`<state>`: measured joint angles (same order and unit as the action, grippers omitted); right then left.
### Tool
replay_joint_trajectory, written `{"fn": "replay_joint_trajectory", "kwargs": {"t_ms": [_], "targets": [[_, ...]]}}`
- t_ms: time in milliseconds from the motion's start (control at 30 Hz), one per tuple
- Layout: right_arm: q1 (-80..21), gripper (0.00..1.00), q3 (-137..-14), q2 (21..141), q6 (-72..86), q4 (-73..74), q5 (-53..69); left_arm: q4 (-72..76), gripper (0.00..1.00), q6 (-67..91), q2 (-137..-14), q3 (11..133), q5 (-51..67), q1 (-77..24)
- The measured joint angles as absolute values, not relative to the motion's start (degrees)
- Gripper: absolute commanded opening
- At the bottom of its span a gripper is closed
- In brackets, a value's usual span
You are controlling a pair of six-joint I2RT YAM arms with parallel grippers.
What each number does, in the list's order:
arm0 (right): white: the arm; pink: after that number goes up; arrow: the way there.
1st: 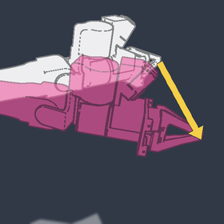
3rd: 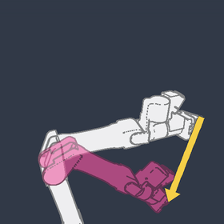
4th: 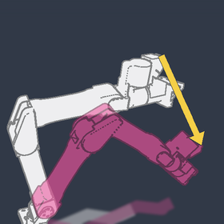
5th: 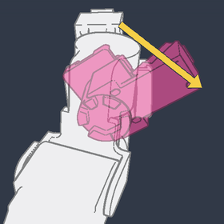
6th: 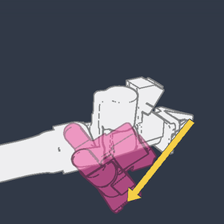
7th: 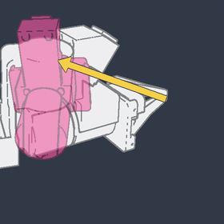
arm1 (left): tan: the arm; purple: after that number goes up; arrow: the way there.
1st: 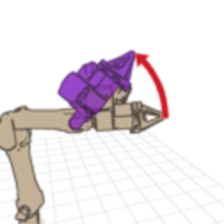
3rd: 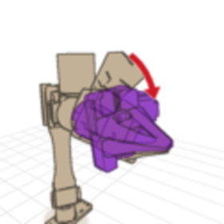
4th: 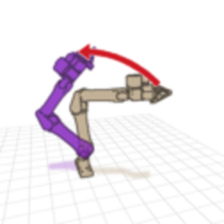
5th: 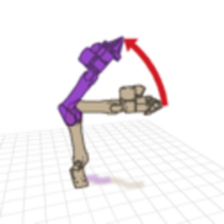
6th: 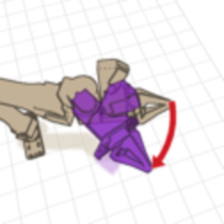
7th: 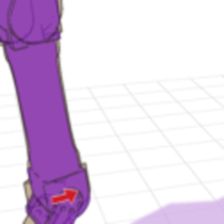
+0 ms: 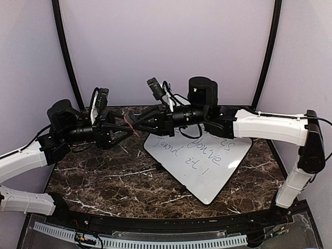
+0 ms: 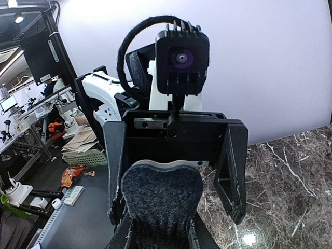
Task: Erase the whiteboard
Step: Pass from the right arm to the left
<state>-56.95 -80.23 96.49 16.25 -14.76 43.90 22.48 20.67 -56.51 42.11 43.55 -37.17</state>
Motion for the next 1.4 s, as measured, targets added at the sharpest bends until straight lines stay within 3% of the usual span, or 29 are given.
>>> {"fn": "replay_joint_trajectory", "kwargs": {"t_ms": [133,700,833,1000,1100,1300,1400], "targets": [[-56.9,0.2,-80.2,96.6,17.8,-16.8,44.6,22.7,0.74,20.4,-56.6,42.1,43.3,-37.5],[-56.9,0.21,-77.7,96.7,17.9,-16.7,44.8,24.8,0.69,20.3,-55.0,42.1,40.9,-37.5],[-56.9,0.21,-77.7,96.7,17.9,-16.7,44.8,24.8,0.59,20.4,-55.6,42.1,40.9,-37.5],[-56.9,0.22,-77.7,96.7,17.9,-16.7,44.8,24.8,0.37,20.9,-55.7,42.1,41.0,-37.5],[-56.9,0.28,-77.7,97.0,17.9,-16.7,44.8,25.0,0.31,20.8,-55.7,42.1,40.8,-37.6],[-56.9,0.59,-77.6,97.0,17.8,-16.8,45.3,24.9,0.31,20.8,-55.7,42.1,40.1,-37.6],[-56.7,0.62,-77.0,96.9,18.1,-18.2,45.7,24.7,0.31,20.8,-55.7,42.1,39.6,-37.6]]}}
